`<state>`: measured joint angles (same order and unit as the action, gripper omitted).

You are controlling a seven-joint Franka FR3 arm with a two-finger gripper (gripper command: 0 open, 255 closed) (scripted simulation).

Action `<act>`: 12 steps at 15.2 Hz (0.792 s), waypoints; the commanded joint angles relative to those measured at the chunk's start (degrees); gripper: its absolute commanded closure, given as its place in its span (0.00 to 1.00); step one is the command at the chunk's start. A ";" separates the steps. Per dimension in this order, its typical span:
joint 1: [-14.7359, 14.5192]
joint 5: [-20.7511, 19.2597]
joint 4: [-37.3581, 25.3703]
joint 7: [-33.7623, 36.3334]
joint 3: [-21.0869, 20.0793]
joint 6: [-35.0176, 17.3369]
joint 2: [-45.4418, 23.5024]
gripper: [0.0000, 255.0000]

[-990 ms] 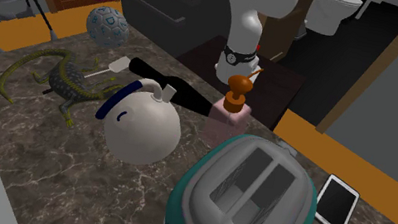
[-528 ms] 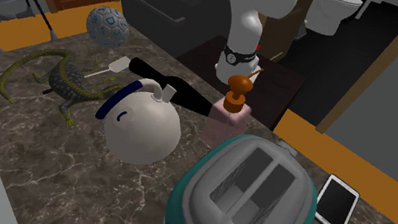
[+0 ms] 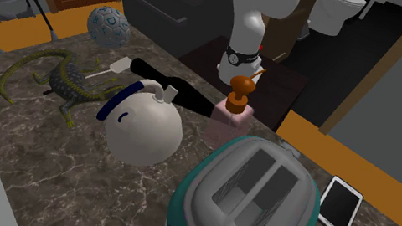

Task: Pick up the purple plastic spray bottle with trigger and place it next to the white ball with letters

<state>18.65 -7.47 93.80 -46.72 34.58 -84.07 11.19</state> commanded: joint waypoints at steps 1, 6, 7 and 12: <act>1.01 0.80 -1.44 -3.62 2.49 -0.58 -2.05 1.00; 4.47 5.87 -7.91 -13.55 9.06 -1.20 -10.63 1.00; 5.58 7.35 -9.52 -15.68 10.20 -1.15 -12.74 1.00; 11.88 14.16 -16.09 -23.94 13.26 -0.90 -21.85 1.00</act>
<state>29.78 6.07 78.06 -69.62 47.59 -84.76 -9.89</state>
